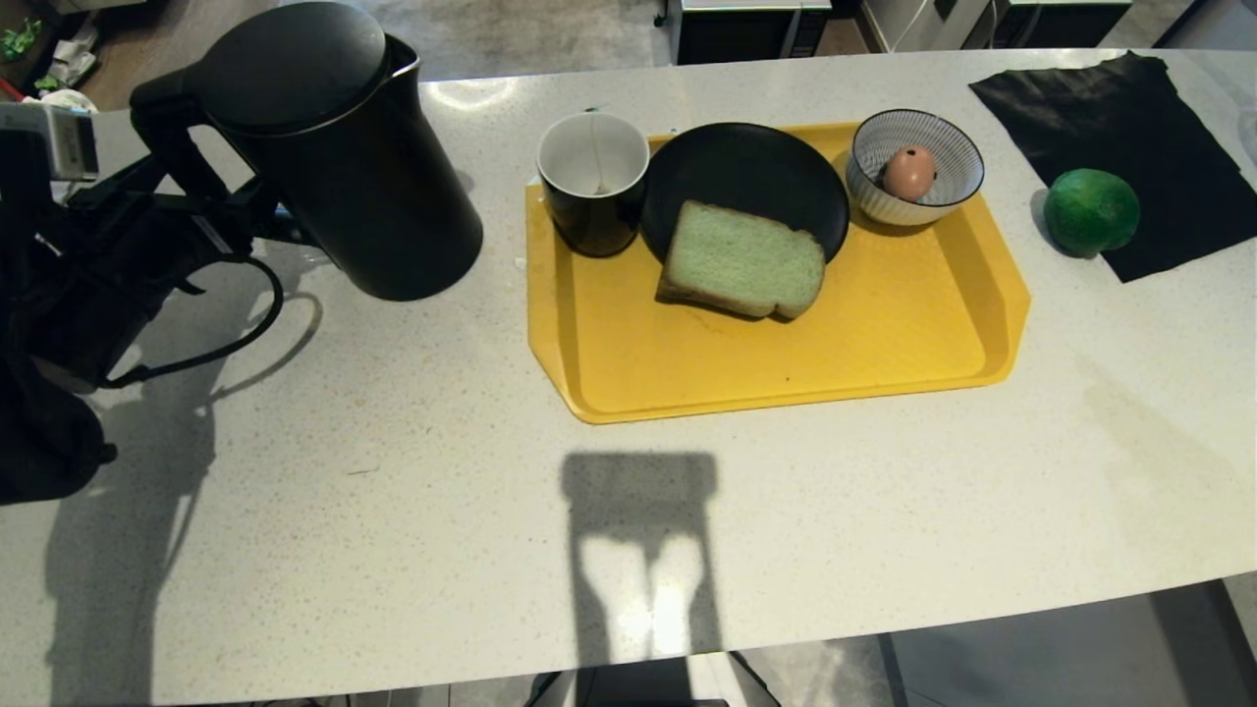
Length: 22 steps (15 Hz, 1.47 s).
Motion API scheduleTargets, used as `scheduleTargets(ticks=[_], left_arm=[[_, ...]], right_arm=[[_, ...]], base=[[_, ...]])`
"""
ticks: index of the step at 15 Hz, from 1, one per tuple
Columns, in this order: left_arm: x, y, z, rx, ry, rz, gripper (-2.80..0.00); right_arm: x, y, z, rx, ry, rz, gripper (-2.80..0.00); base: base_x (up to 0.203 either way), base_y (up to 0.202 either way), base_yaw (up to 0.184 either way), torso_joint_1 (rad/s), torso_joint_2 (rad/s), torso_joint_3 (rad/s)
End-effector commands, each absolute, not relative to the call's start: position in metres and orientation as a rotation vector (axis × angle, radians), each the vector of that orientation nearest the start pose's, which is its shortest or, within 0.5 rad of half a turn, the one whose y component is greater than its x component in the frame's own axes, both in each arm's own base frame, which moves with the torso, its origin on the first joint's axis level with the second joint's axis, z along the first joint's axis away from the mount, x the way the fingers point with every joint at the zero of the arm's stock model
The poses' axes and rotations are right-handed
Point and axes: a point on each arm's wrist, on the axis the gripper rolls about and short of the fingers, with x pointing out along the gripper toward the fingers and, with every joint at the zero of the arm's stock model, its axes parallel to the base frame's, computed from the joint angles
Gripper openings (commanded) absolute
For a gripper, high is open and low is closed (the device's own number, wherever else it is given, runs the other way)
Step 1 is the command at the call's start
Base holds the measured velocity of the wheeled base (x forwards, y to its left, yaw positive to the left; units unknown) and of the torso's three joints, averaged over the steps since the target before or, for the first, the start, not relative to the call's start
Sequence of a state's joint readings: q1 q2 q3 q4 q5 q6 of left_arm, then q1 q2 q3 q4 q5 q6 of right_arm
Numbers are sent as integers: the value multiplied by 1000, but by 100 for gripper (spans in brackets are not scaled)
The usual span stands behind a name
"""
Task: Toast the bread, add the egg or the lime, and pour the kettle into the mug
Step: Pick up the kettle
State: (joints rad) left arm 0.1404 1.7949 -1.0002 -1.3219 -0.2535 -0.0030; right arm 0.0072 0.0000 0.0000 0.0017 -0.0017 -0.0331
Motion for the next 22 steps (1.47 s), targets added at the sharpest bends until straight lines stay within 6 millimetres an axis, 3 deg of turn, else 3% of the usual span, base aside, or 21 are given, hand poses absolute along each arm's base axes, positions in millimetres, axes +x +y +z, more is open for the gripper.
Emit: scheduleTargets(ticks=[1,22], left_arm=[[328,41,274,109,-530,-104,0],[339,42,288,123,-543,-108,0]], right_arm=[[-23,0,75,-34,3,6,-280],[-23,0,75,-34,3,6,-280]], base=[[0,0,0,0,0,0],[0,0,0,0,0,0]])
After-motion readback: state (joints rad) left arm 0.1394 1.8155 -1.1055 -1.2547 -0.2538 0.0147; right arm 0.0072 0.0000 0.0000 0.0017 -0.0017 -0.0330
